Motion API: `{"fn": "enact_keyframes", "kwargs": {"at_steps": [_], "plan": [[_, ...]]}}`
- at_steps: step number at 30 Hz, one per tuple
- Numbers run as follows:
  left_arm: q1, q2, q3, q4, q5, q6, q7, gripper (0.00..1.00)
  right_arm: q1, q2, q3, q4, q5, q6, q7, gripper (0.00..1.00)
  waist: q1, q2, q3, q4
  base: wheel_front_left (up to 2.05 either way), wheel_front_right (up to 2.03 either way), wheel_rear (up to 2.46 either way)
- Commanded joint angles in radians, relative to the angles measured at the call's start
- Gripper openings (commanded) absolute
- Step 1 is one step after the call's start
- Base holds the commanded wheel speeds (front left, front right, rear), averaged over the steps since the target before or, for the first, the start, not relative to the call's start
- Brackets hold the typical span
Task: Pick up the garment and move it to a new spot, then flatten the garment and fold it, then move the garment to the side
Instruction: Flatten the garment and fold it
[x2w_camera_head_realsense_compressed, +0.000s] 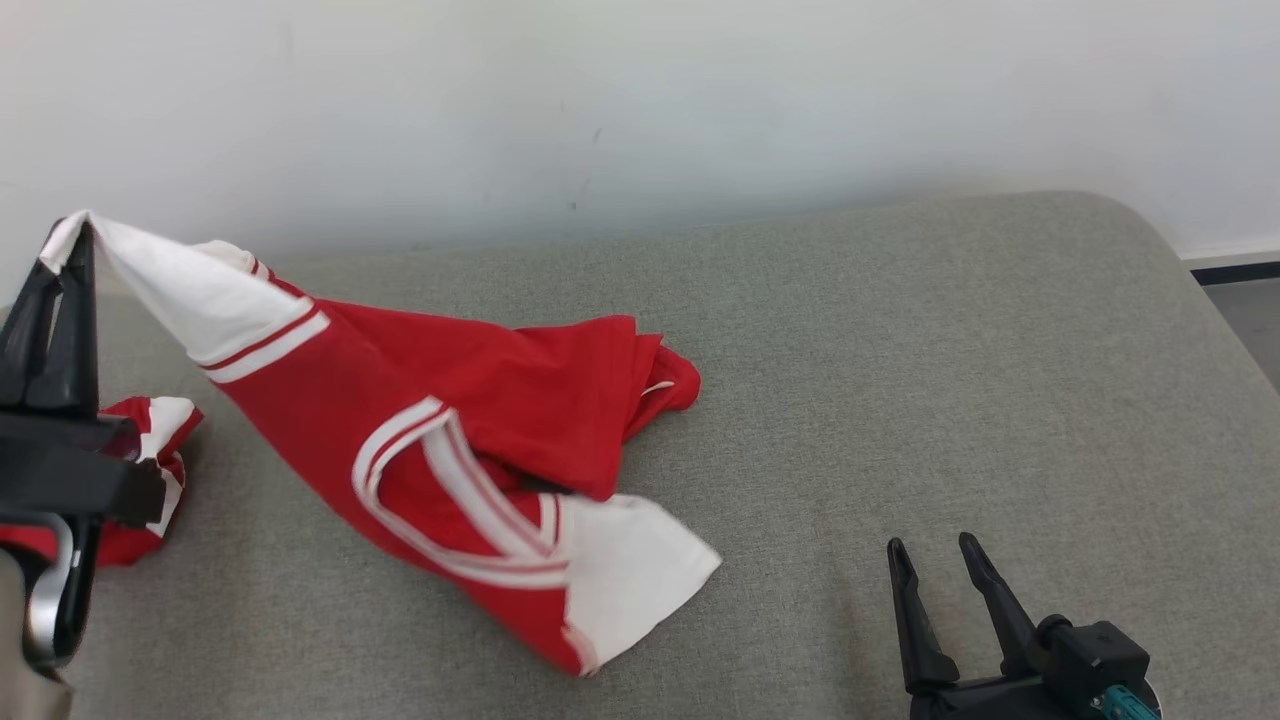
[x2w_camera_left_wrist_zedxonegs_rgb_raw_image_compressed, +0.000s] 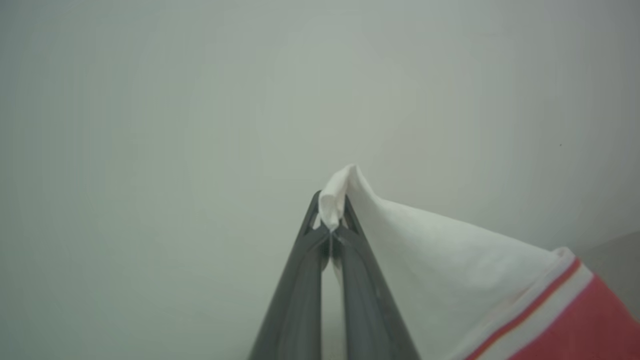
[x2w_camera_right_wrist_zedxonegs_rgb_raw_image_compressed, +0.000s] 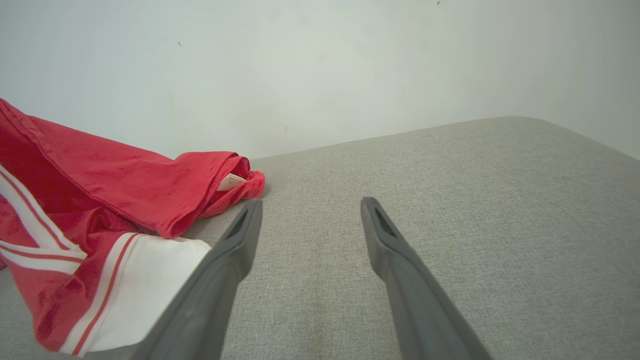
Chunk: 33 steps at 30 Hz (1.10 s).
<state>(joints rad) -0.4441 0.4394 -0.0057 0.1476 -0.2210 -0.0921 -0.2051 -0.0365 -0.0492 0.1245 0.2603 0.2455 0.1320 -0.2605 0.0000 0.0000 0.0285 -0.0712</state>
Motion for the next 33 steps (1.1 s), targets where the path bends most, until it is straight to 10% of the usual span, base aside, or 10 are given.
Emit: {"fn": "enact_keyframes", "kwargs": {"at_steps": [1, 7, 8, 9, 24, 33], "plan": [[0.033, -0.001, 0.005, -0.01, -0.009, 0.006, 0.012, 0.0, 0.004, -0.002, 0.002, 0.002, 0.007, -0.003, -0.006, 1.0, 0.0, 0.0, 0.002, 0.001, 0.0, 0.0, 0.0], [0.125, -0.033, -0.005, 0.0, -0.035, 0.014, 0.019, 0.16, -0.005, -0.002, 0.008, 0.003, 0.016, -0.003, -0.006, 1.0, 0.0, 0.0, 0.012, -0.003, 0.0, 0.0, 0.0], [0.146, -0.041, -0.005, 0.009, -0.041, 0.018, 0.013, 0.39, -0.007, -0.002, 0.008, 0.004, 0.016, -0.003, -0.006, 1.0, 0.0, 0.0, 0.014, -0.004, 0.0, 0.0, 0.0], [0.167, -0.05, -0.005, 0.02, -0.046, 0.023, 0.01, 1.0, -0.009, -0.002, 0.008, 0.005, 0.016, -0.003, -0.006, 1.0, 0.0, 0.0, 0.015, -0.005, 0.0, 0.0, 0.0], [0.372, -0.151, 0.045, -0.081, -0.031, 0.12, -0.059, 1.0, 0.016, -0.002, -0.023, 0.004, -0.008, -0.003, -0.006, 1.0, 0.0, 0.0, -0.008, 0.034, 0.0, 0.0, 0.0], [0.418, -0.241, -0.041, -0.111, 0.014, 0.07, -0.059, 1.0, 0.003, -0.002, -0.02, 0.005, -0.009, -0.003, -0.006, 1.0, 0.0, 0.0, 0.006, 0.048, 0.0, 0.0, 0.0]]}}
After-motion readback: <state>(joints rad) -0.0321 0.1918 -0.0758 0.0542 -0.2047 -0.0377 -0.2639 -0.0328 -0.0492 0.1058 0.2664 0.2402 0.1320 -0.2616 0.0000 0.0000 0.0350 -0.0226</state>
